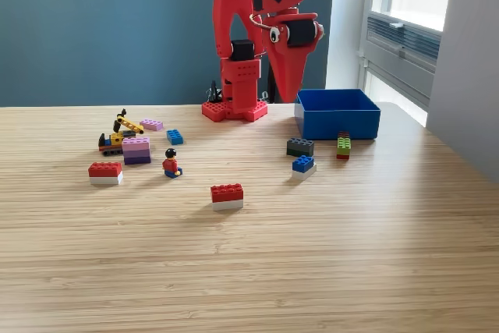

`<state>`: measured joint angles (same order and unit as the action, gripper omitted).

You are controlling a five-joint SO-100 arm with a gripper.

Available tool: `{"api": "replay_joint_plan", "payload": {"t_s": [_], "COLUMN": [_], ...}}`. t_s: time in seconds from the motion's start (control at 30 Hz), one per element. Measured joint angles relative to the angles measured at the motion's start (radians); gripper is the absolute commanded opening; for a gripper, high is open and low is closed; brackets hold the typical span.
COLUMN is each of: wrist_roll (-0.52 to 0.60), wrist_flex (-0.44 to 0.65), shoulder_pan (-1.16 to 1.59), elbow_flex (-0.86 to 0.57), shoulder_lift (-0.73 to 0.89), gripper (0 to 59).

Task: Grasp a lego block and put it in the bin.

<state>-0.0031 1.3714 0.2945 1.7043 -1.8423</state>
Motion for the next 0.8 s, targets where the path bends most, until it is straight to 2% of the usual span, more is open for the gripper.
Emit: {"api": "replay_joint_plan", "payload": {"t_s": [0.23,0.4,0.8], "wrist_roll": [-0.054,-0.044,0.190], "wrist_flex": [-0.040,-0.048,-0.048], "shoulder_pan": [-0.132,-0.199,-0.371], "elbow_flex": [0.031,0.048,0.054], "shoulder_lift": [0.000,0.000,0.000], "gripper": [0.1,0.1,0.1]}}
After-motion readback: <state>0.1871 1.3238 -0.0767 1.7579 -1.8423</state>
